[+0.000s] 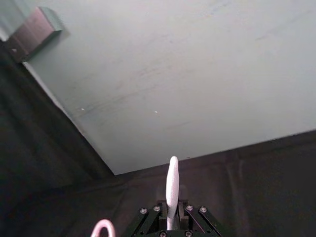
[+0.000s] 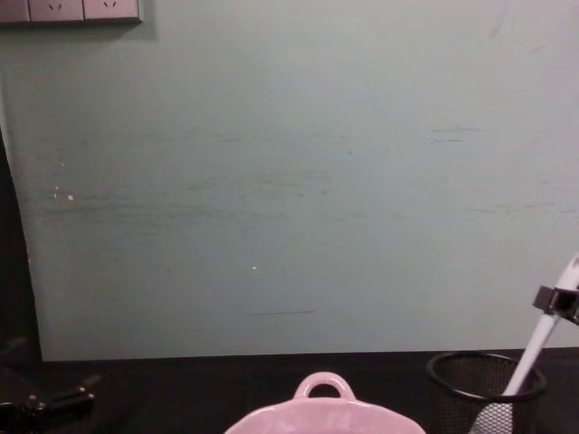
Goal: Use the one hand to pick up the spoon and stir the clear water in the bowl.
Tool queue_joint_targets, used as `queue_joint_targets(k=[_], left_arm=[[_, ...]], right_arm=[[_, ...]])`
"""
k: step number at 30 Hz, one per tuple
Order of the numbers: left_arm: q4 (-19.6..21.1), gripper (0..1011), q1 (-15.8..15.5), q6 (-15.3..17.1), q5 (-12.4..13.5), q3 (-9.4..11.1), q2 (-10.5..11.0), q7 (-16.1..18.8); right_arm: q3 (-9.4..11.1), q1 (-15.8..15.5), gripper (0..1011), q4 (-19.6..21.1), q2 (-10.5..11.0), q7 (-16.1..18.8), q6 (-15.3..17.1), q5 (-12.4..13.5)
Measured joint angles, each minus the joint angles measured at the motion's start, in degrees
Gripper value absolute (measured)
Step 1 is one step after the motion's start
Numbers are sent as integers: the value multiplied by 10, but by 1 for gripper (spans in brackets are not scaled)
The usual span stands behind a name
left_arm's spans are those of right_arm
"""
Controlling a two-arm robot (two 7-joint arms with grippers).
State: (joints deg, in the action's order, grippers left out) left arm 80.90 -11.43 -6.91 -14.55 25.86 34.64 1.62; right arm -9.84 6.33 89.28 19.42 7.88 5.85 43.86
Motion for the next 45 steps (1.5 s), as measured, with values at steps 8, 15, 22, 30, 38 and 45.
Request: queue_joint_targets(k=[8, 15, 22, 30, 38, 45], left_arm=[[0, 1011, 0, 0, 0, 0, 0, 0], [0, 1011, 0, 0, 0, 0, 0, 0], [0, 1011, 0, 0, 0, 0, 0, 0], [0, 1011, 0, 0, 0, 0, 0, 0], [0, 1011, 0, 0, 0, 0, 0, 0], [0, 1011, 0, 0, 0, 0, 0, 0]], right_arm=[[-15, 5, 127, 20, 20, 26, -11, -36], [-32, 23, 127, 48, 66, 63, 5, -81], [-41, 50, 127, 79, 116, 107, 36, -106], [-48, 87, 127, 100, 147, 138, 65, -108], [-69, 135, 127, 116, 155, 151, 101, -96], [-94, 163, 127, 119, 148, 165, 113, -80]])
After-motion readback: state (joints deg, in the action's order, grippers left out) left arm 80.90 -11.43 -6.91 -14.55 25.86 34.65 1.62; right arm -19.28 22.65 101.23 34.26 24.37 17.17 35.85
